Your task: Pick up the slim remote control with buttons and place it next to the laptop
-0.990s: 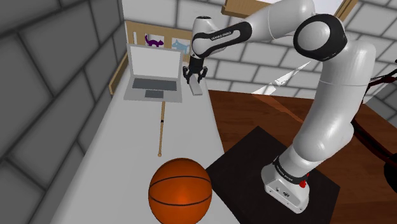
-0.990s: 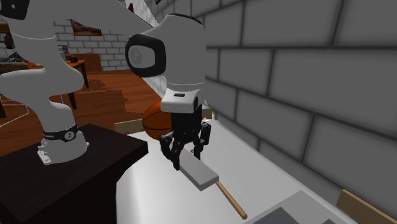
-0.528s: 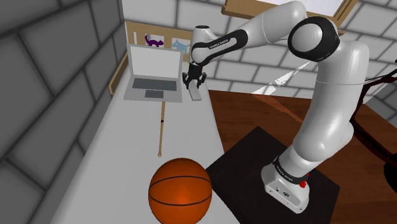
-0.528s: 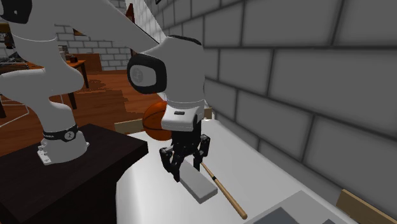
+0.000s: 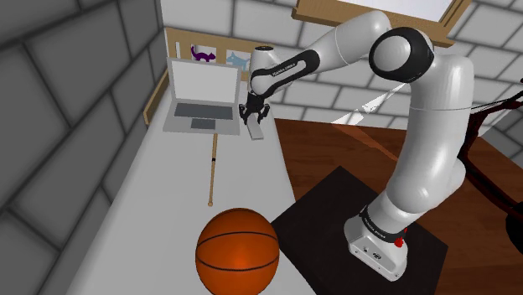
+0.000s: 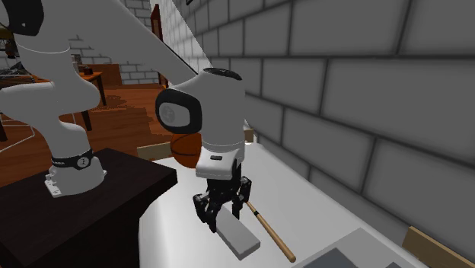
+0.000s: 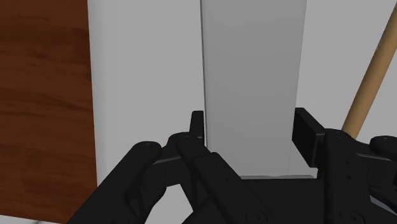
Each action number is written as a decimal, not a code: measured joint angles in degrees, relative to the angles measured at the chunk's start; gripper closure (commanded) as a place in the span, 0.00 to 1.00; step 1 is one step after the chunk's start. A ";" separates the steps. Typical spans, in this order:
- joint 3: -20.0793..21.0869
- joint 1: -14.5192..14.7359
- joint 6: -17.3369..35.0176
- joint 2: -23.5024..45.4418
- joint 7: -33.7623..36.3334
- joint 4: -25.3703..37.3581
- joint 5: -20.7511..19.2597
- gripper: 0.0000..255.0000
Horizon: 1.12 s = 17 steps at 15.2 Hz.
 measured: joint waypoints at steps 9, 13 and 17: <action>-1.06 0.73 4.64 4.63 0.99 -0.08 -1.48 1.00; -1.61 1.13 6.75 6.93 1.46 0.09 -2.17 1.00; -2.20 1.61 8.65 9.39 1.97 0.63 -2.82 1.00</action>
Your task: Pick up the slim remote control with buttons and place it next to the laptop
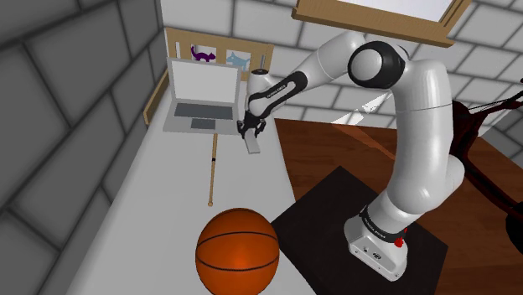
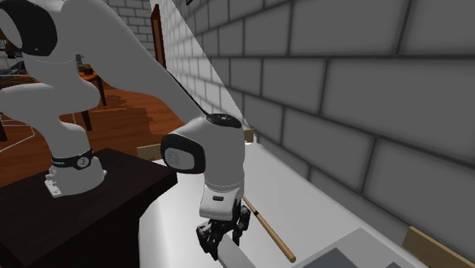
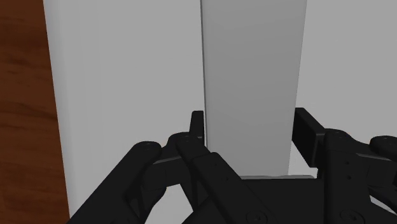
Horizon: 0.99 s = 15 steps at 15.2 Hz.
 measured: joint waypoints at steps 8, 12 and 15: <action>-1.14 0.85 3.38 4.89 0.75 1.56 -1.08 1.00; -1.28 0.95 3.88 5.46 0.83 1.74 -1.24 1.00; -1.29 0.96 3.85 5.52 0.83 1.82 -1.25 1.00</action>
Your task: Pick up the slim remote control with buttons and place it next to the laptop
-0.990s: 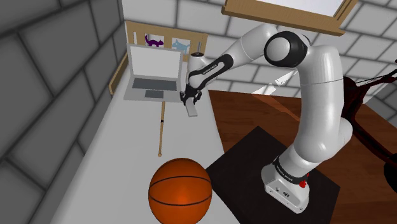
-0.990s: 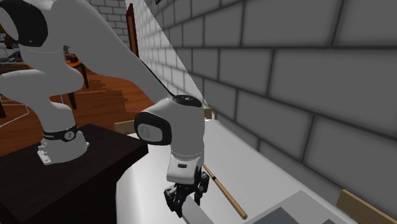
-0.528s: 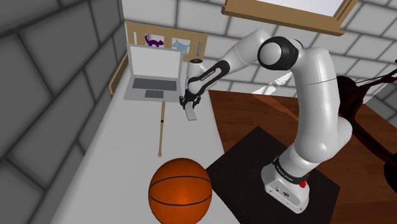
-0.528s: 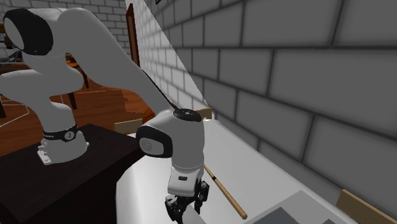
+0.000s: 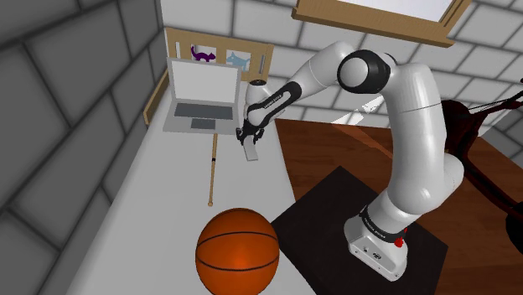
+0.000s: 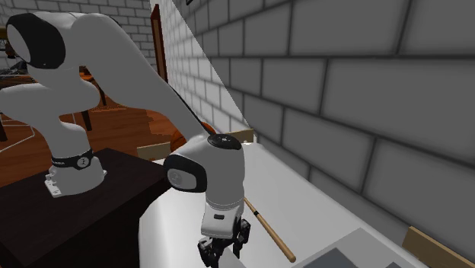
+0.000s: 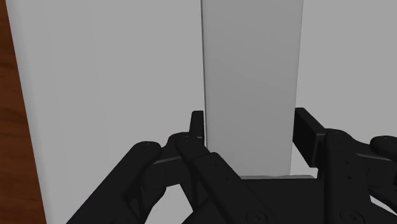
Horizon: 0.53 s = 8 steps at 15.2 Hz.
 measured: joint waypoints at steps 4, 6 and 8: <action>-0.02 -0.01 0.12 0.14 0.01 -0.05 -0.01 0.00; -0.03 0.00 0.12 0.16 0.02 -0.05 -0.01 0.00; 0.18 -0.14 -0.41 -0.76 -0.07 -0.49 0.16 0.00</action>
